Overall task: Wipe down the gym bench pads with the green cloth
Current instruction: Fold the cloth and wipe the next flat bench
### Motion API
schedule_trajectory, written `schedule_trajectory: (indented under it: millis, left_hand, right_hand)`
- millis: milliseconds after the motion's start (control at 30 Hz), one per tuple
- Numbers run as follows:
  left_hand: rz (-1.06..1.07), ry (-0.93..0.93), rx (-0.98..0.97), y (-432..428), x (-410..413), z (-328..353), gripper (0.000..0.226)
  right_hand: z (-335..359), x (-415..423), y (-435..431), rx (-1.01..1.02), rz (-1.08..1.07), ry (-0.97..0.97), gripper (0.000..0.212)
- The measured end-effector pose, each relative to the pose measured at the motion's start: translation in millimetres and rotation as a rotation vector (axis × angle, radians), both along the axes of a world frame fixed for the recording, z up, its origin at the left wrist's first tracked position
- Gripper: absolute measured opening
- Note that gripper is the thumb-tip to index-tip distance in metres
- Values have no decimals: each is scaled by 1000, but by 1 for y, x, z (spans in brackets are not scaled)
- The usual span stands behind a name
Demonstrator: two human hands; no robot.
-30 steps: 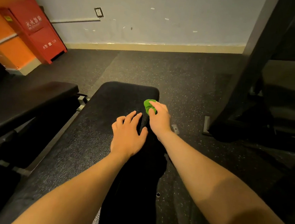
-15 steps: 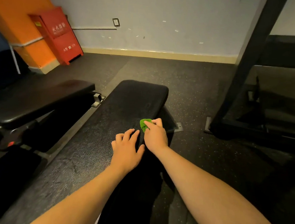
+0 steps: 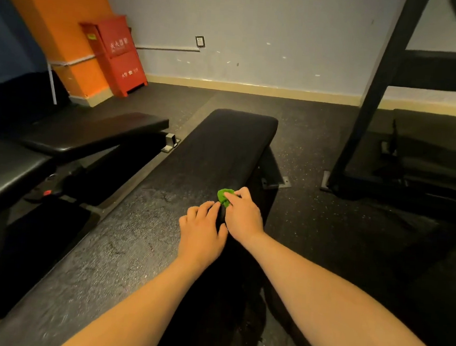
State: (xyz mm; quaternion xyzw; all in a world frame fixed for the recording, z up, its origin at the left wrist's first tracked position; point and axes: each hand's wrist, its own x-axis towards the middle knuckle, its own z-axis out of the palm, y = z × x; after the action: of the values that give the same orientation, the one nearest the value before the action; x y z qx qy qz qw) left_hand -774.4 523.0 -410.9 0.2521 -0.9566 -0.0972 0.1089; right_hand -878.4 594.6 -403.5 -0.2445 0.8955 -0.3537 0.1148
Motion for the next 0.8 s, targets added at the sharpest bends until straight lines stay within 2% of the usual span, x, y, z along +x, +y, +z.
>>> schedule_trajectory:
  millis: [167, 267, 333, 433, 533, 633, 800]
  left_hand:
    - [-82, 151, 105, 5, 30, -5, 54]
    - [-84, 242, 238, 16, 52, -8, 55]
    - [-52, 231, 376, 26, 76, -3, 58]
    - [21, 146, 551, 37, 116, 16, 56]
    - [148, 51, 699, 42, 163, 70, 50]
    - [171, 32, 790, 44, 203, 135, 48]
    - [215, 29, 935, 53, 260, 269, 48]
  right_hand:
    - [-10, 39, 8, -135, -59, -106, 23]
    - [-8, 65, 18, -116, 25, -90, 38]
    - [3, 86, 26, -88, 48, -128, 39]
    - [25, 116, 29, 71, 103, -280, 28]
    - [79, 159, 36, 151, 201, -437, 30]
    - [155, 202, 46, 31, 154, -604, 39]
    - [290, 258, 51, -104, 56, -821, 37]
